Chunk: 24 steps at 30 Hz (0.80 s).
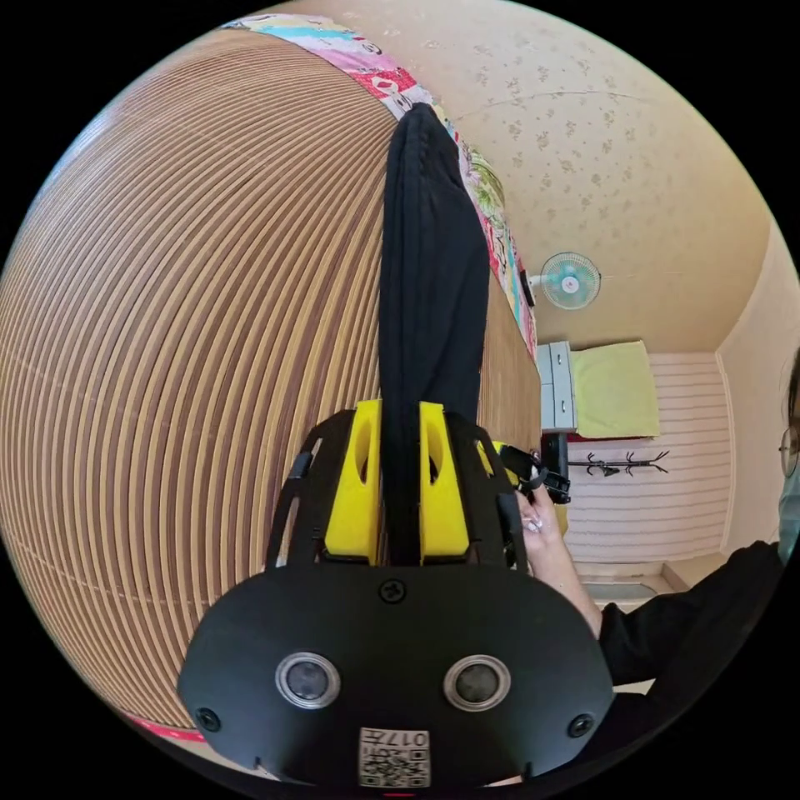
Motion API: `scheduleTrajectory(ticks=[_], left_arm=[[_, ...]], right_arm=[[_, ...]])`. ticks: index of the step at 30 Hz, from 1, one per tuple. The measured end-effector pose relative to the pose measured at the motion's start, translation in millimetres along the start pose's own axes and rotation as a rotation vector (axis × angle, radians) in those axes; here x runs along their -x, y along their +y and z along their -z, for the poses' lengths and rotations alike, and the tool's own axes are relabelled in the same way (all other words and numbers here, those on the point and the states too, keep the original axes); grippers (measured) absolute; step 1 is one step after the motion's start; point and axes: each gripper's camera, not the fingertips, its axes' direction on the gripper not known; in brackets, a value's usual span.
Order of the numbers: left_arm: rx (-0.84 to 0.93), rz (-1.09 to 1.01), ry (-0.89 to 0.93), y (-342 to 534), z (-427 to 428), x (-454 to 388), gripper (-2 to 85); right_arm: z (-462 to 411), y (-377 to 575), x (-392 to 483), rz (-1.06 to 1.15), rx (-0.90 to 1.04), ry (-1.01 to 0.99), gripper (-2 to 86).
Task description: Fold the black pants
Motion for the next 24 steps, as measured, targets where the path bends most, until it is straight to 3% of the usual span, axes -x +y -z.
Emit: scheduleTrajectory(ticks=[4, 13, 17, 24], left_arm=[[0.06, 0.023, 0.099, -5.6, -5.0, 4.9, 12.7], [0.102, 0.026, 0.129, -13.5, 5.4, -0.8, 13.5], [0.071, -0.005, 0.061, -2.2, 15.0, -8.3, 12.9], [0.008, -0.013, 0.09, -3.1, -5.9, -21.7, 12.5]], right_arm=[[4.7, -13.6, -14.3, -0.047, 0.073, -0.158, 12.1], [-2.3, -55.3, 1.7, 0.013, 0.241, -0.183, 12.9], [17.9, -40.1, 10.7, 0.053, 0.084, -0.077, 13.2], [5.7, -44.0, 15.2, 0.1, -0.042, -0.154, 12.8]])
